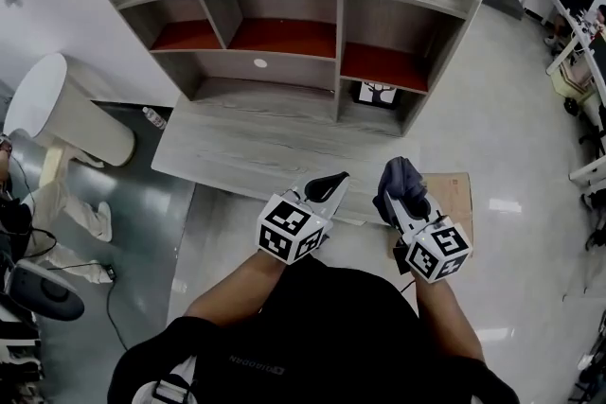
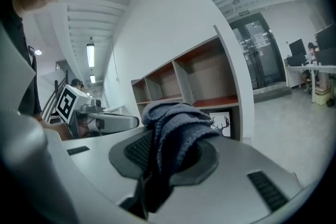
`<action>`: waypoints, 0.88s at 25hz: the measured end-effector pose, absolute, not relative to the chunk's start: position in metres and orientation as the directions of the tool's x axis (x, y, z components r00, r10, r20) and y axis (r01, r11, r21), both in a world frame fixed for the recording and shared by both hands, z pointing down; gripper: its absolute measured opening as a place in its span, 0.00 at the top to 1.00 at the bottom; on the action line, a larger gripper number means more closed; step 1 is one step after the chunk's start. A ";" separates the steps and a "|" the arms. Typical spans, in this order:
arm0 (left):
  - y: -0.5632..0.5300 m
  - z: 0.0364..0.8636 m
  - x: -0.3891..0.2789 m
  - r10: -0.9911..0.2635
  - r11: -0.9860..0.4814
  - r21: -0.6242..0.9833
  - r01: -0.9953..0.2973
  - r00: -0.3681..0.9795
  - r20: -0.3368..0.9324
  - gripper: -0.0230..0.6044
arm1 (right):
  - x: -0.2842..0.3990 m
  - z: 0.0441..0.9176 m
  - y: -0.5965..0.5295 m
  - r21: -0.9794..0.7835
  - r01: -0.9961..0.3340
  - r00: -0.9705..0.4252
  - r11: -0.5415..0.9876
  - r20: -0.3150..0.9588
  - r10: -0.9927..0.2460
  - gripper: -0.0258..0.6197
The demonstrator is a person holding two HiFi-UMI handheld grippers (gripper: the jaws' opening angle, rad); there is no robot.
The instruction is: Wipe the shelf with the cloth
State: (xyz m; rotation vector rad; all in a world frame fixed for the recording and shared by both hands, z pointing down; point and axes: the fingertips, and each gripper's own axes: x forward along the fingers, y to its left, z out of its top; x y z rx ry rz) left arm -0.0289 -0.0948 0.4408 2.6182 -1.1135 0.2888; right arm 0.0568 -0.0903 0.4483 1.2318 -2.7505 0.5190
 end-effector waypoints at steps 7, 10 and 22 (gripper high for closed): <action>-0.053 0.435 -0.015 -0.711 -0.630 0.146 -0.763 0.642 0.288 0.95 | 0.079 0.453 -0.053 -0.279 -0.705 -0.707 0.652 0.194 -0.680 0.82; -0.036 0.438 -0.019 -0.729 -0.605 0.135 -0.785 0.614 0.303 0.95 | 0.085 0.459 -0.041 -0.290 -0.698 -0.713 0.655 0.190 -0.675 0.82; -0.020 0.437 -0.020 -0.732 -0.600 0.135 -0.789 0.609 0.307 0.95 | 0.082 0.460 -0.023 -0.248 -0.720 -0.694 0.649 0.223 -0.685 0.82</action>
